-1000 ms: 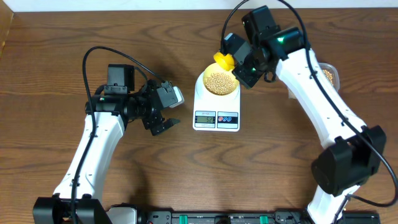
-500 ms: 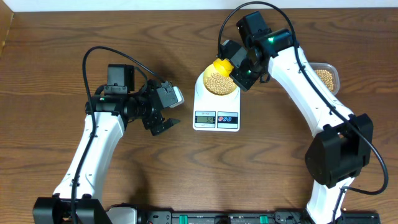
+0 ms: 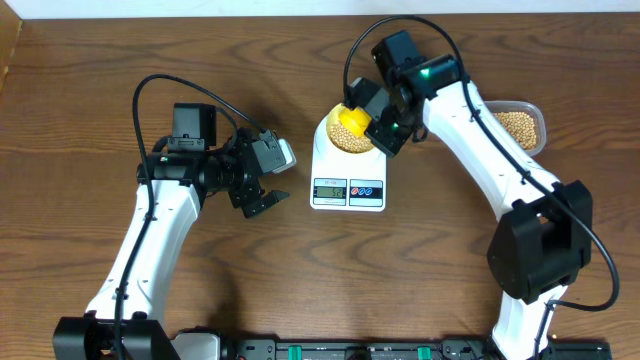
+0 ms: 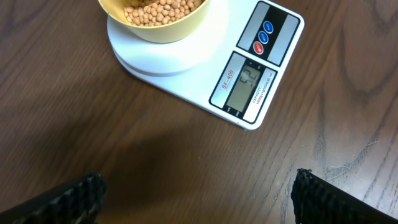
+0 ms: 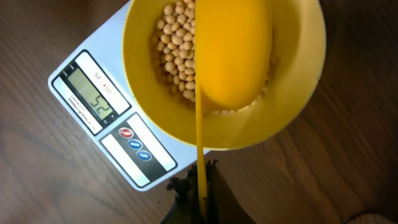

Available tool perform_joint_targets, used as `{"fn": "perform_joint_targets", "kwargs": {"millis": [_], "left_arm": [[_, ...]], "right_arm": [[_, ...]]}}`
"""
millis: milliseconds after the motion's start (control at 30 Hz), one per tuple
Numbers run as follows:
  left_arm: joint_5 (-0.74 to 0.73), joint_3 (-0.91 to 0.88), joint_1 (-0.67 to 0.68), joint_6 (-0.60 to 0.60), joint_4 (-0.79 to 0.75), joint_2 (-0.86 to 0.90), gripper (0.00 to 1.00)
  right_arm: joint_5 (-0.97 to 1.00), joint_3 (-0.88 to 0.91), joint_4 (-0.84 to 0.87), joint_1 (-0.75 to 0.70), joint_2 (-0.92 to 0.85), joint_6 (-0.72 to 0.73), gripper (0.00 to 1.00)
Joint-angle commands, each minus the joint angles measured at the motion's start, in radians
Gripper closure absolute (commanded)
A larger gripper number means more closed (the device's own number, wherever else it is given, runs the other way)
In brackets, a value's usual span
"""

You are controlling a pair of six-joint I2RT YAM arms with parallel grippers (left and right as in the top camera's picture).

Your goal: Scoop item into bowl and weigh 50g on scale

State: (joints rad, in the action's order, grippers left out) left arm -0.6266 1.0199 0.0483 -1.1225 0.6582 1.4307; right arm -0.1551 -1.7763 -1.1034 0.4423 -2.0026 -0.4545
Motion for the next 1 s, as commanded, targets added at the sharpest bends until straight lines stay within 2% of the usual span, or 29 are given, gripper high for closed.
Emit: {"fn": "perform_joint_targets", "kwargs": {"millis": [0,967], "left_arm": [[-0.016,0.003,-0.003,0.009,0.004,-0.013,0.03],[-0.016,0.003,-0.003,0.009,0.004,-0.013,0.02]], "right_arm": [[0.047,0.009,0.005,0.005,-0.014,-0.014,0.99],[0.085,0.063,0.095,0.050,-0.014,-0.015,0.99]]}}
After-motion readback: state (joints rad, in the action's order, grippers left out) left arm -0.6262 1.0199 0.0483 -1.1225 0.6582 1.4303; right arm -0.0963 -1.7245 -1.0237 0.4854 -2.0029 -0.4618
